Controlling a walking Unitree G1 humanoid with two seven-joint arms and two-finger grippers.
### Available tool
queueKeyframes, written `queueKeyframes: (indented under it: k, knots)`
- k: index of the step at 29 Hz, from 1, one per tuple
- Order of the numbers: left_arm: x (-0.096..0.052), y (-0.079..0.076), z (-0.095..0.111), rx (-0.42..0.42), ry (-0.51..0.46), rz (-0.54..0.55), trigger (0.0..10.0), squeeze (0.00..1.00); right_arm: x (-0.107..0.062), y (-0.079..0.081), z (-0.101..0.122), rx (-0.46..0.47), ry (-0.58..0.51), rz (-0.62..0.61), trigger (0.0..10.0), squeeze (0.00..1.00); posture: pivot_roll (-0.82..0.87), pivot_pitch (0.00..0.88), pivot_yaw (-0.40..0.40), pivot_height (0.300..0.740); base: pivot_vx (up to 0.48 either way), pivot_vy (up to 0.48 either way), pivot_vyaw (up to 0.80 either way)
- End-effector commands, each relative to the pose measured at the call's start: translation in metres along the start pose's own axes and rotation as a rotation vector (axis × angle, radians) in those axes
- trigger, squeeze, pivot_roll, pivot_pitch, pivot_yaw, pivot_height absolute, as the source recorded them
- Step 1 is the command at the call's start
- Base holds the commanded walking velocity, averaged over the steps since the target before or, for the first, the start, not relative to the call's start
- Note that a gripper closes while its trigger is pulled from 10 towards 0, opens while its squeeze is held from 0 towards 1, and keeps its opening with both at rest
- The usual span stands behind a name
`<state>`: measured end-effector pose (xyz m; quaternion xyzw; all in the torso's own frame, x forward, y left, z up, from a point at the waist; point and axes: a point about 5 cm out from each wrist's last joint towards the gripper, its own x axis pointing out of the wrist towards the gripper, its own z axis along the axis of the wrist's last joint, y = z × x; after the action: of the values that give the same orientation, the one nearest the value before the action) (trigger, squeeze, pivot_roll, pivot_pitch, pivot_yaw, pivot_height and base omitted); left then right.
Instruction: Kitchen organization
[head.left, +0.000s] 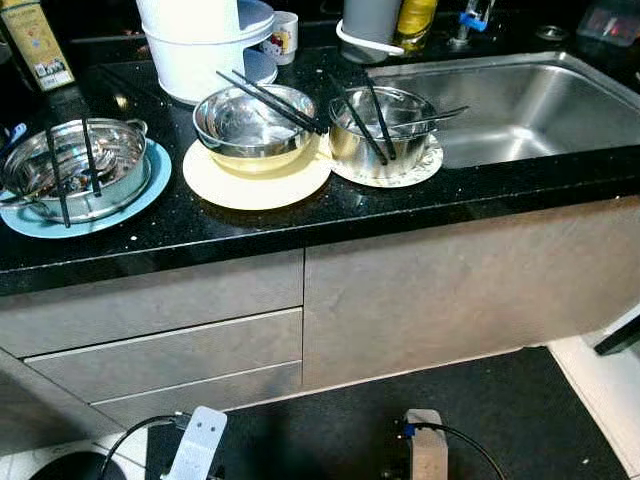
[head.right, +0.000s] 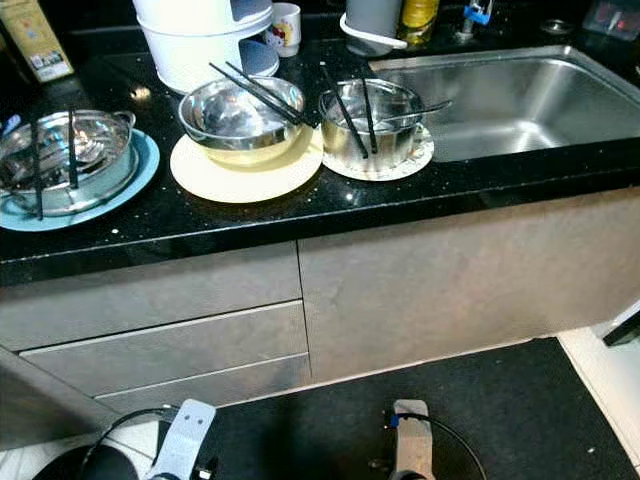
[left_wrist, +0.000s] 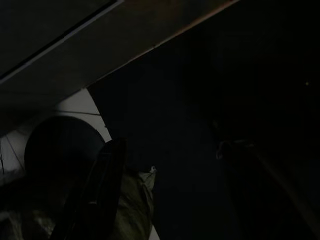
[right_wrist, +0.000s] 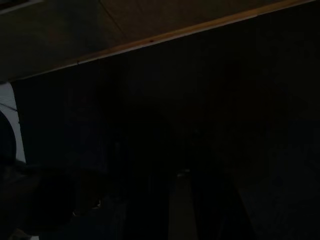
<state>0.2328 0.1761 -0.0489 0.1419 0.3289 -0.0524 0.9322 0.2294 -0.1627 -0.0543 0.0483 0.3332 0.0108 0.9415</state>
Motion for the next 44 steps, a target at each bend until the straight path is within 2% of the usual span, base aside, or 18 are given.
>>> queueKeyframes:
  k: [1,2,4,7,13,15,17,19,20,23,28,37,44]
  knots:
    - [-0.002,-0.006,-0.009,0.036,0.030,-0.029,10.0,0.00,-0.005,-0.006,-0.011,0.013,0.020,-0.015,10.0,0.00,-0.07,0.253,0.026,0.740,0.000,0.000,0.00]
    - [-0.002,-0.006,-0.009,0.036,0.030,-0.029,10.0,0.00,-0.005,-0.006,-0.011,0.013,0.020,-0.015,10.0,0.00,-0.07,0.253,0.026,0.740,0.000,0.000,0.00]
    - [0.000,-0.015,-0.003,0.040,0.022,-0.049,10.0,0.00,-0.007,-0.016,-0.013,-0.014,0.030,-0.022,10.0,0.00,-0.07,0.249,-0.004,0.740,0.000,0.000,0.00]
    - [0.000,-0.022,-0.003,0.054,0.023,-0.061,10.0,0.00,-0.010,-0.023,-0.017,-0.027,0.042,-0.028,10.0,0.00,-0.07,0.240,0.000,0.740,0.000,0.000,0.00]
    - [-0.002,-0.019,-0.005,0.071,0.003,-0.054,10.0,0.00,-0.014,-0.027,-0.024,-0.061,0.055,-0.039,10.0,0.00,-0.12,0.240,0.026,0.740,0.000,0.000,0.00]
    - [-0.003,-0.017,-0.006,0.083,-0.004,-0.043,10.0,0.00,-0.015,-0.028,-0.026,-0.052,0.056,-0.045,10.0,0.00,-0.12,0.240,0.026,0.740,0.000,0.000,0.00]
    - [-0.004,-0.013,-0.011,0.039,0.011,-0.009,10.0,0.00,-0.015,-0.025,-0.027,-0.050,0.052,-0.040,10.0,0.00,-0.12,0.244,0.012,0.740,0.000,0.000,0.00]
    - [-0.005,-0.013,-0.012,0.034,0.011,-0.006,10.0,0.00,-0.015,-0.024,-0.027,-0.056,0.053,-0.033,10.0,0.00,-0.12,0.246,0.005,0.740,0.000,0.000,0.00]
    - [-0.007,-0.013,-0.016,0.045,0.019,0.006,10.0,0.00,-0.016,-0.021,-0.030,-0.069,0.070,-0.018,10.0,0.00,-0.10,0.272,-0.013,0.740,0.000,0.000,0.00]
    - [-0.012,-0.014,-0.028,0.029,0.040,0.013,10.0,0.00,-0.020,-0.013,-0.042,-0.139,0.106,0.037,10.0,0.00,-0.10,0.259,-0.002,0.740,0.000,0.000,0.00]
    - [-0.014,-0.017,-0.033,0.055,0.053,-0.003,10.0,0.00,-0.023,-0.016,-0.048,-0.124,0.119,0.017,10.0,0.00,-0.09,0.284,-0.005,0.740,0.000,0.000,0.00]
    - [-0.009,-0.010,-0.022,0.034,0.039,0.037,10.0,0.00,-0.013,-0.012,-0.027,-0.148,0.074,0.031,10.0,0.00,-0.09,0.257,-0.053,0.740,0.000,0.000,0.00]
    - [-0.008,-0.012,-0.021,0.011,0.039,0.036,10.0,0.00,-0.009,-0.020,-0.016,-0.110,0.054,-0.001,10.0,0.00,-0.09,0.219,-0.025,0.740,0.000,0.000,0.00]
